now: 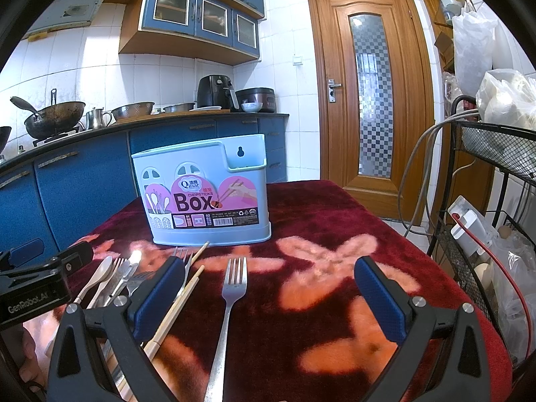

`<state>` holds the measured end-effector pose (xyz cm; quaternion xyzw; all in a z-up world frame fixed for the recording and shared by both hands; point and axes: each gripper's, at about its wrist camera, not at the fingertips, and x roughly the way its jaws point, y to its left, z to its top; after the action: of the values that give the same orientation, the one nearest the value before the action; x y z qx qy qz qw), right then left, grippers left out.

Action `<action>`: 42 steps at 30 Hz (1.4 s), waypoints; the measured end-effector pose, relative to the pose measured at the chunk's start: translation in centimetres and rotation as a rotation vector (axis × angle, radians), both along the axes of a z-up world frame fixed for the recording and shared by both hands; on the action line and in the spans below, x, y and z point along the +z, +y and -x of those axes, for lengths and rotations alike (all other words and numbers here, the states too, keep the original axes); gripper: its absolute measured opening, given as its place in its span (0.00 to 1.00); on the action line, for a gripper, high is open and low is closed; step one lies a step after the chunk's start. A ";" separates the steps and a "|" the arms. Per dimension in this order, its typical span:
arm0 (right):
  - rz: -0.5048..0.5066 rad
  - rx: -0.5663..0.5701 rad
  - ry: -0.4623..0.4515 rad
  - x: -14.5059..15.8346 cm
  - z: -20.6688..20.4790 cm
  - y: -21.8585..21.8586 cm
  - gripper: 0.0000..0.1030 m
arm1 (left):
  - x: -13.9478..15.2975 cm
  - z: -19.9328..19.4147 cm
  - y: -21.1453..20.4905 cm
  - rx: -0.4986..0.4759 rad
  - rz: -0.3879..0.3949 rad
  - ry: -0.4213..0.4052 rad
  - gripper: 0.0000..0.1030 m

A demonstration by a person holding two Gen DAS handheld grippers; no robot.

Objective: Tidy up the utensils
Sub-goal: 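Grasp the white plastic spoon with the left tool while the right tool grasps a silver fork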

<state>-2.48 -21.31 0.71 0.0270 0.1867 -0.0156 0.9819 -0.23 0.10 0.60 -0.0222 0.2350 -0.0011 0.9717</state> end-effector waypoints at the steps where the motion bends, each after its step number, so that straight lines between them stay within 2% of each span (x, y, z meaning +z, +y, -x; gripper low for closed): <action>1: -0.003 0.000 0.002 0.1 0.0 -0.1 1.00 | 0.1 0.0 0.1 -0.004 0.005 0.001 1.00; 4: -0.005 0.001 0.009 0.5 0.0 -0.5 1.00 | 0.5 0.2 0.1 -0.017 0.014 0.007 1.00; 9: 0.027 0.015 0.028 2.0 -0.1 -1.3 1.00 | 1.5 -0.4 0.8 -0.021 -0.016 0.035 1.00; 16: 0.031 0.073 0.181 1.9 -1.6 -2.8 0.99 | 1.5 -2.5 3.2 -0.007 -0.040 0.160 1.00; 18: 0.034 0.096 0.233 1.7 -2.2 -2.8 0.91 | 0.9 -3.1 3.6 -0.013 -0.047 0.208 1.00; 22: 0.003 0.152 0.349 1.0 -3.4 -2.7 0.81 | -0.9 -4.4 3.9 -0.049 -0.058 0.339 0.96; 24: -0.020 0.182 0.404 0.6 -4.0 -2.5 0.73 | -1.8 -4.8 4.0 -0.053 -0.064 0.394 0.92; 30: -0.060 0.255 0.545 -0.5 -5.4 -1.4 0.53 | -3.4 -5.4 4.1 -0.087 -0.027 0.472 0.87; 35: -0.061 0.302 0.665 -1.7 -6.8 -0.2 0.46 | -3.9 -6.0 3.2 -0.121 -0.082 0.536 0.85; 42: 0.010 0.314 0.760 -2.1 -8.8 1.0 0.37 | -4.0 -7.2 2.7 -0.186 -0.123 0.606 0.79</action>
<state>6.27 -20.33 -1.37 -0.0140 0.5377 0.1247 0.8337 6.97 2.75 -3.42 0.0587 0.5143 -0.0688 0.8528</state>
